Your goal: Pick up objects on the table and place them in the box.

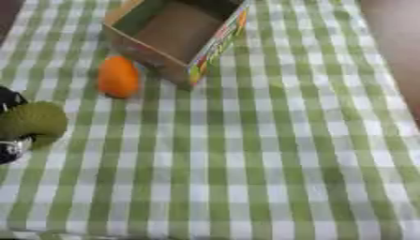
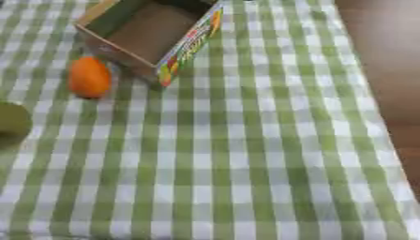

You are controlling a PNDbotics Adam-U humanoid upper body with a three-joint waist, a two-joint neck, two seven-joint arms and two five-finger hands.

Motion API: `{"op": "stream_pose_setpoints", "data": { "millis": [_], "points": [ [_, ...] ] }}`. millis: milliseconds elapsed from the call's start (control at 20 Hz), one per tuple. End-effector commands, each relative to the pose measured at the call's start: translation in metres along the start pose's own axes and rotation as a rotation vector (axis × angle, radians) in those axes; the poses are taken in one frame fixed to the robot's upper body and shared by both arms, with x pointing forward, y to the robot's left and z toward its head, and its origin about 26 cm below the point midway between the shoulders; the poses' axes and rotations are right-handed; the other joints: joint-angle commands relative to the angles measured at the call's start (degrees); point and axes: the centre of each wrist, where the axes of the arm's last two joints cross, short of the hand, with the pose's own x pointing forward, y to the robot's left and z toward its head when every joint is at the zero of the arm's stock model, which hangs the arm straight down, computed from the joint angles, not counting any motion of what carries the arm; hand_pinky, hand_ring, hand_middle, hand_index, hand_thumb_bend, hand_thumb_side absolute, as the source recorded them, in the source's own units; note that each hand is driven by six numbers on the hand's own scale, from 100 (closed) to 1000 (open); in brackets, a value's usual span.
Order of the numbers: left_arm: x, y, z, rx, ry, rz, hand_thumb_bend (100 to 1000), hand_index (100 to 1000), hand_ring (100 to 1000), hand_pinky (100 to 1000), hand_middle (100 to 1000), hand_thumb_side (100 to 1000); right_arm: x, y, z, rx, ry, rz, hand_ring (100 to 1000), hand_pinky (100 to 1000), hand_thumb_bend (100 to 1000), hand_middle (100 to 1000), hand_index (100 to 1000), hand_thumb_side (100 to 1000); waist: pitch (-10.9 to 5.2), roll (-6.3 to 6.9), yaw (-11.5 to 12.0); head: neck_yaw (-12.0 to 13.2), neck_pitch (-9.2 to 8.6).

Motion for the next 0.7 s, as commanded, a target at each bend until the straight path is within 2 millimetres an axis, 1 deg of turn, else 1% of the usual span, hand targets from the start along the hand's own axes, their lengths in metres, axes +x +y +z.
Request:
{"op": "stream_pose_setpoints", "data": {
  "millis": [50, 100, 300, 450, 550, 700],
  "points": [
    [0.004, 0.036, -0.002, 0.111, -0.046, -0.069, 100, 618, 495, 453, 466, 246, 0.005, -0.006, -0.008, 0.019, -0.036, 0.016, 771, 806, 100, 568, 870, 522, -1.32, 0.23, 0.2, -0.1, 0.56],
    [0.007, 0.044, -0.005, 0.133, -0.061, -0.073, 100, 618, 495, 453, 466, 100, 0.005, -0.006, -0.008, 0.021, -0.036, 0.015, 771, 806, 100, 568, 870, 524, -1.36, 0.27, 0.2, -0.2, 0.65],
    [0.026, 0.074, -0.017, 0.2, -0.156, -0.058, 100, 614, 493, 468, 483, 100, 0.005, -0.005, -0.009, 0.027, -0.037, 0.009, 771, 807, 100, 568, 871, 524, -1.45, 0.39, 0.0, -0.5, 0.91],
    [0.039, 0.094, -0.033, 0.239, -0.236, -0.044, 100, 609, 493, 471, 485, 107, 0.005, -0.004, -0.01, 0.029, -0.04, 0.002, 770, 807, 100, 568, 871, 524, -1.51, 0.43, -0.2, -0.5, 0.95],
    [0.046, 0.105, -0.049, 0.26, -0.286, -0.032, 100, 602, 491, 474, 485, 123, 0.005, -0.003, -0.011, 0.028, -0.043, -0.004, 770, 807, 100, 568, 870, 524, -1.49, 0.37, -0.5, -0.2, 0.8],
    [0.057, 0.116, -0.081, 0.285, -0.361, -0.003, 100, 602, 492, 489, 491, 144, 0.006, -0.002, -0.013, 0.023, -0.053, -0.016, 769, 807, 100, 569, 870, 524, -1.28, 0.14, -1.0, 0.7, 0.35]
  ]
}}
